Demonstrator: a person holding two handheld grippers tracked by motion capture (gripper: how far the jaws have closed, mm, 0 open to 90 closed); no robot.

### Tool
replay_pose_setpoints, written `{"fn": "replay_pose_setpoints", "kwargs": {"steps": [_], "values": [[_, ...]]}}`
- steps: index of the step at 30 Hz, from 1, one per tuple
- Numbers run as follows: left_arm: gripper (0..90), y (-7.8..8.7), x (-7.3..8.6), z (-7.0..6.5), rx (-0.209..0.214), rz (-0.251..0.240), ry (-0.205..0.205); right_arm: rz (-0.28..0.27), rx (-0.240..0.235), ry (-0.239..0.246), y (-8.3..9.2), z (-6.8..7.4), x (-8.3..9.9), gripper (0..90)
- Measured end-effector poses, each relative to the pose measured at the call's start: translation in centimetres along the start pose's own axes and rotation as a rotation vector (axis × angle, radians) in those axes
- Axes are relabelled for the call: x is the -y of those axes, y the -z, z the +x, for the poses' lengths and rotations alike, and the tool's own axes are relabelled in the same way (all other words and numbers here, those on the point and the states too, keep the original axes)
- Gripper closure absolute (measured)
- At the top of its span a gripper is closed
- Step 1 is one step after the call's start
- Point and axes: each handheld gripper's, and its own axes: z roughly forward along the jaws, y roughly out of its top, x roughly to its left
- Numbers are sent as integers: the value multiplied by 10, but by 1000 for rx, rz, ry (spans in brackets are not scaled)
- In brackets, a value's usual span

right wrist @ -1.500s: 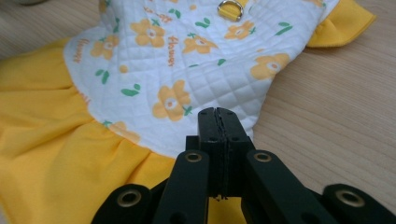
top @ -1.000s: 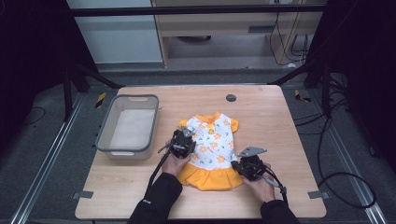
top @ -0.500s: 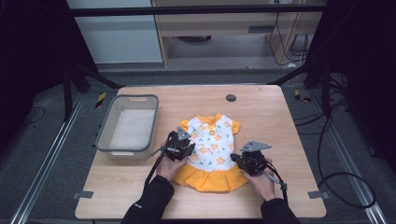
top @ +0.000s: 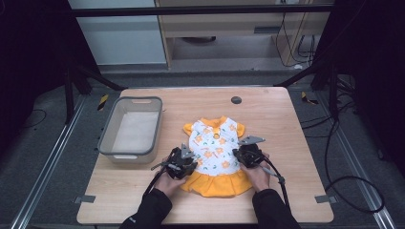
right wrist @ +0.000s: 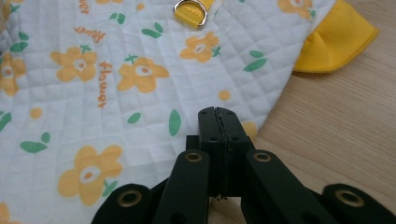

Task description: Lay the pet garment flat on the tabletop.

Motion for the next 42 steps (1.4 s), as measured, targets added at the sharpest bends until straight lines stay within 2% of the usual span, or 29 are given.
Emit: {"fn": "replay_pose_setpoints", "kwargs": {"steps": [4,6,8,13,18,20,25,28,31,34,38,42], "values": [[723,1,-1,0,-4,-3,4,-5,1,-7,1,1,1,900],[692,4,-1,0,8,-9,16,-22,-5,-16,4,1,0,900],[679,10,-2,0,15,-20,18,-58,-24,-36,10,1,0,900],[618,33,0,-1,22,-72,20,-124,-54,-44,36,-1,-1,865],[535,57,15,1,27,-123,33,-162,-93,-51,64,-4,7,778],[515,64,25,3,32,-133,48,-156,-90,-42,73,-5,13,738],[441,76,45,7,27,-143,68,-161,-106,-60,93,-8,31,644],[408,83,56,11,24,-149,87,-178,-104,-79,102,-10,38,573],[376,90,65,14,5,-155,98,-171,-99,-86,105,-11,45,512],[343,95,74,17,-10,-153,101,-175,-64,-74,107,-14,50,439],[306,100,85,22,-42,-159,109,-172,-43,-101,110,-20,58,375],[272,107,93,28,-78,-172,123,-151,-10,-106,112,-26,66,314]]}}
